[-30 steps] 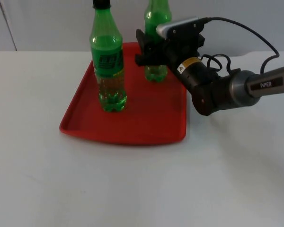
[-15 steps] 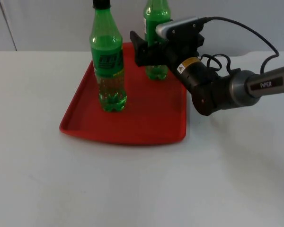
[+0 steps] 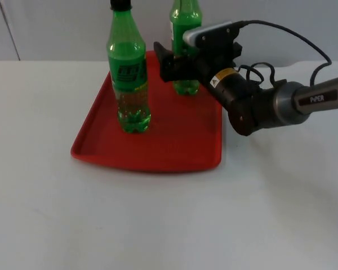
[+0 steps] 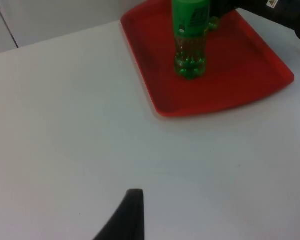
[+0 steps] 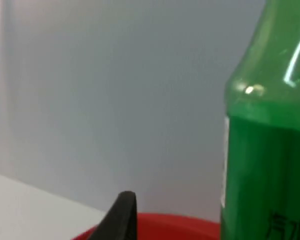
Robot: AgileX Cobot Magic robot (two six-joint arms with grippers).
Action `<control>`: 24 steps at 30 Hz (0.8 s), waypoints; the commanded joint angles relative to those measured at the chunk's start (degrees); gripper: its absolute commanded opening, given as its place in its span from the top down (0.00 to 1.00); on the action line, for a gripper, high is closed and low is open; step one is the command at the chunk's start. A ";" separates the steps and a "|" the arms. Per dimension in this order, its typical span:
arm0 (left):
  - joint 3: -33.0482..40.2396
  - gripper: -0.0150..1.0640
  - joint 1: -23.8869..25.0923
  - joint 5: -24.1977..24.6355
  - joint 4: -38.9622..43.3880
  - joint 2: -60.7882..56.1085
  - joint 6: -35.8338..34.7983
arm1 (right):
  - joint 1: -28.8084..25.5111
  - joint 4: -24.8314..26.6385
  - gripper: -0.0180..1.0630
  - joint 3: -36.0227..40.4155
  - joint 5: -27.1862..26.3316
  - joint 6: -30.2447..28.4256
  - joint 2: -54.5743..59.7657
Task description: Place the bottle upright on the tray.
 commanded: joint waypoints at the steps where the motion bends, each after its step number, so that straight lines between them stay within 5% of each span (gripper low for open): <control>1: 0.29 0.01 -0.27 -0.06 0.15 -0.25 0.08 | -0.10 -0.38 0.01 0.12 2.43 -0.29 -2.02; 10: 0.29 0.01 -0.27 -0.06 0.15 -0.25 0.08 | 0.09 0.74 0.01 4.99 14.05 -0.29 -9.00; 14: 0.29 0.01 -0.27 -0.06 0.15 -0.25 0.08 | 0.09 0.74 0.01 5.53 31.12 0.10 -13.93; 15: 0.29 0.01 -0.27 -0.06 0.15 -0.25 0.08 | 0.09 0.74 0.01 5.53 31.12 0.10 -13.93; 19: 0.29 0.01 -0.27 -0.06 0.15 -0.25 0.08 | 0.62 0.74 0.01 5.53 46.88 0.10 -19.83; 24: 0.29 0.01 -0.27 -0.06 0.15 -0.25 0.08 | 1.16 0.74 0.01 5.53 58.48 0.10 -24.24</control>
